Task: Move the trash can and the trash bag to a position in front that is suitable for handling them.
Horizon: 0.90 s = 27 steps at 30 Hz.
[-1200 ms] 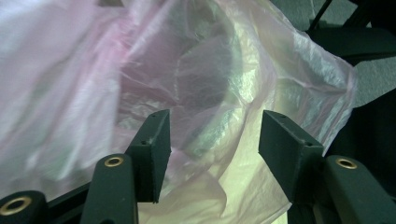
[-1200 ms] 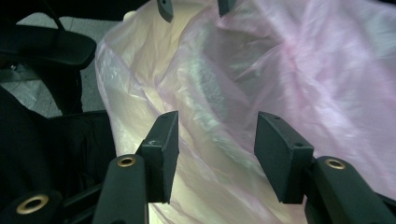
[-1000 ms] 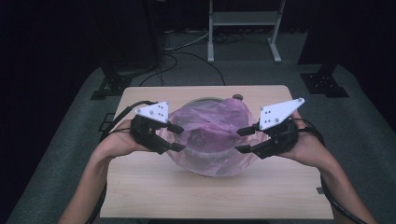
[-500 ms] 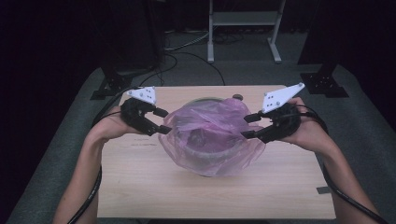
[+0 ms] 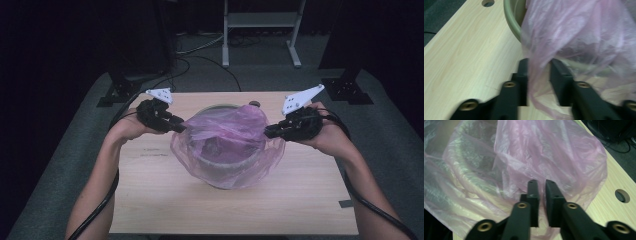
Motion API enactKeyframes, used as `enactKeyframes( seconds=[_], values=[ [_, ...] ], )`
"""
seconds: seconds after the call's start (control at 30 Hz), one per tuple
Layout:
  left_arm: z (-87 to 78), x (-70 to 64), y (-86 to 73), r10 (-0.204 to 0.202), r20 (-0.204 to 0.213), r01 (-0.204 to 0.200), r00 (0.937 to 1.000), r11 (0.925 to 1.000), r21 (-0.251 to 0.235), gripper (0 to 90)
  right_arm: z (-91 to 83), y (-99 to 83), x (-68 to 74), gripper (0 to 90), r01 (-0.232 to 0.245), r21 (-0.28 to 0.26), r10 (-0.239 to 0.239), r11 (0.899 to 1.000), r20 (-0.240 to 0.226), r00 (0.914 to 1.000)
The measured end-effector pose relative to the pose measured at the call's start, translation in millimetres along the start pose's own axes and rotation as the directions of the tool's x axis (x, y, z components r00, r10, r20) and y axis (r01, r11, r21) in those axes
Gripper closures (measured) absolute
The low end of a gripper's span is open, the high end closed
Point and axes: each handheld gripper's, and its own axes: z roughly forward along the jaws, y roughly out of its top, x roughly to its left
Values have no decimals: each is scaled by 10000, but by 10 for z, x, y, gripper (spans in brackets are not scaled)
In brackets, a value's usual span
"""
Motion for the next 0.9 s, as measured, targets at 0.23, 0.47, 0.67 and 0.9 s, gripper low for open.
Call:
enactKeyframes(
  seconds=[0.23,0.47,0.67,0.9],
  values=[
    [4,95,16,-406,-87,400,9991,9976,-560,895,-9,6,-191,900,-640,-207,646,9977,263,9976],
    [100,222,7,-780,-538,755,9955,9960,-479,899,120,-55,-445,900,-1576,-290,1591,9871,635,9852],
    [234,329,-66,-1248,-768,1208,9892,9911,-550,899,319,-153,-588,900,-2082,-98,2083,9780,742,9752],
    [362,406,-62,-1370,-867,1324,9868,9896,-564,899,456,-234,-689,900,-2535,-244,2546,9670,866,9631]
  ],
)
